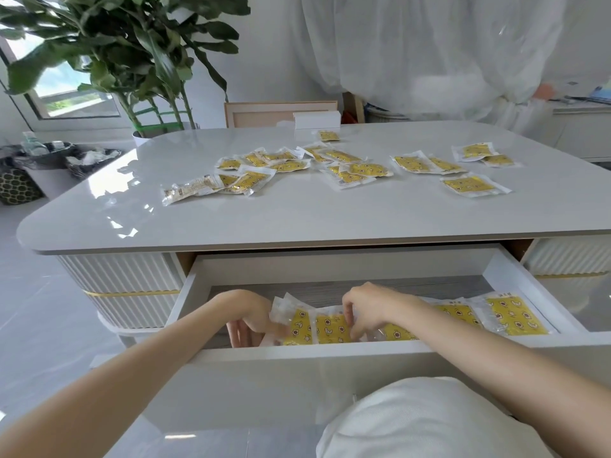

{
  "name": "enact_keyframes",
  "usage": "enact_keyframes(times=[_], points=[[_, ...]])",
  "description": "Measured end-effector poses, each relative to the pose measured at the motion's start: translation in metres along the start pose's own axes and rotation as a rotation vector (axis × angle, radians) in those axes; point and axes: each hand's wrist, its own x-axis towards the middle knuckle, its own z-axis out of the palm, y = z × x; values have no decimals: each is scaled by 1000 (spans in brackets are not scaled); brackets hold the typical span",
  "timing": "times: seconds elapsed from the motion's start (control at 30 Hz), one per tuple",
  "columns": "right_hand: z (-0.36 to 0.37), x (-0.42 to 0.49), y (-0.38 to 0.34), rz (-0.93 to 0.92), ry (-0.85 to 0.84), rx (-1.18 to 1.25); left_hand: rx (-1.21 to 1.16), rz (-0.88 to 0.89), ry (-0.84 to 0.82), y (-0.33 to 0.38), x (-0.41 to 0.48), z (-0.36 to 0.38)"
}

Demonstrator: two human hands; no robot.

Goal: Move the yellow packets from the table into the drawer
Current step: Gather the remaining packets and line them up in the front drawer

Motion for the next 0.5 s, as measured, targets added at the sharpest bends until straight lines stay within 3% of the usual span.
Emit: enact_keyframes(times=[0.07, 0.17, 0.3, 0.5], points=[[-2, 0, -5, -71, 38, 51, 44, -35, 59, 1, -5, -3], [-1, -1, -14, -196, -53, 120, 52, -40, 4, 3, -6, -2], [7, 6, -22, -173, -143, -5, 120, -54, -30, 7, -6, 3], [1, 21, -31, -155, -16, 32, 187, -38, -45, 5, -1, 6]])
